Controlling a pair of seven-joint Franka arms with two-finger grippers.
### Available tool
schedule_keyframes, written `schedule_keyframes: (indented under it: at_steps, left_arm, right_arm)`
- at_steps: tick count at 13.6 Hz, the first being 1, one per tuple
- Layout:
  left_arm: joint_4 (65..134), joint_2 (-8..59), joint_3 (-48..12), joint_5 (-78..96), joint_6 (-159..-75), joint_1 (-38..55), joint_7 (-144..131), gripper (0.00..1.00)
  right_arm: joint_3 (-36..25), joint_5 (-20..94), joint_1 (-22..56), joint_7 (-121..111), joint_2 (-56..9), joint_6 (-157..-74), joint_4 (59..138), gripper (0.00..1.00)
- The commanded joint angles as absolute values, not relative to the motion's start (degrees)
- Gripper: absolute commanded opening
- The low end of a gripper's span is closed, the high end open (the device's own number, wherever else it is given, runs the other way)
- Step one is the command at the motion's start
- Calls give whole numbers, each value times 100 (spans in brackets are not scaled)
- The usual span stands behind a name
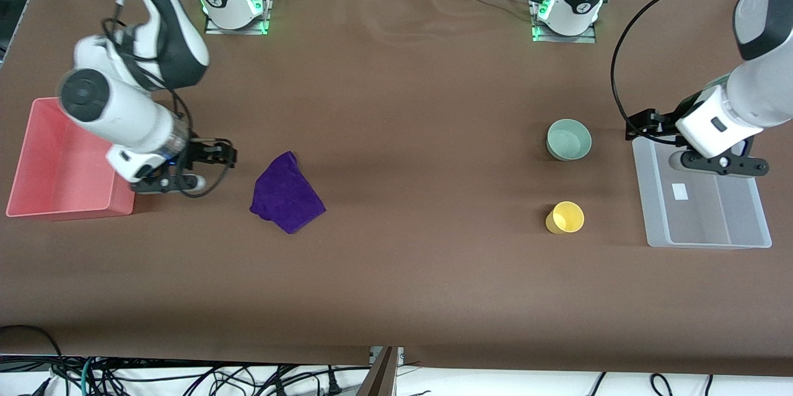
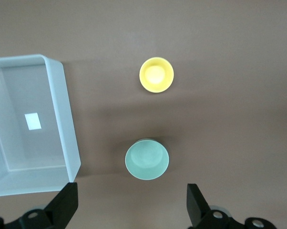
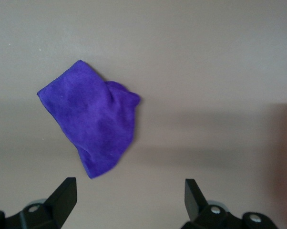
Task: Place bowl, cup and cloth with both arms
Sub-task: 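Lower the right gripper onto the cloth while the left gripper nears the bowl, then grasp the purple cloth with the right gripper while the left gripper grasps the bowl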
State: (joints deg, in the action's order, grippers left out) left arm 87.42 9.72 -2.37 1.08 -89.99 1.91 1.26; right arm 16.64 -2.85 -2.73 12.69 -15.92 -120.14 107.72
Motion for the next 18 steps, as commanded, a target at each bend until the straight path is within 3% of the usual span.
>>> schedule_keyframes:
  at_steps: [1, 4, 14, 18]
  left_arm:
    - [8701, 668, -342, 71, -8895, 229, 211, 100]
    - [8710, 615, -448, 26, -8894, 228, 167, 100]
    - [8719, 519, -589, 26, -8824, 229, 158, 100]
    - [9183, 826, -633, -404, -9209, 220, 228, 100]
  right_arm:
    - [1732, -307, -141, 1590, -1819, -12654, 11178, 100]
    - [1731, -316, -123, 1600, -2021, -13279, 11557, 100]
    - [1731, -369, 26, 1767, -2399, -13692, 11575, 100]
    - [1723, -378, 61, 1758, -2776, -14280, 11575, 100]
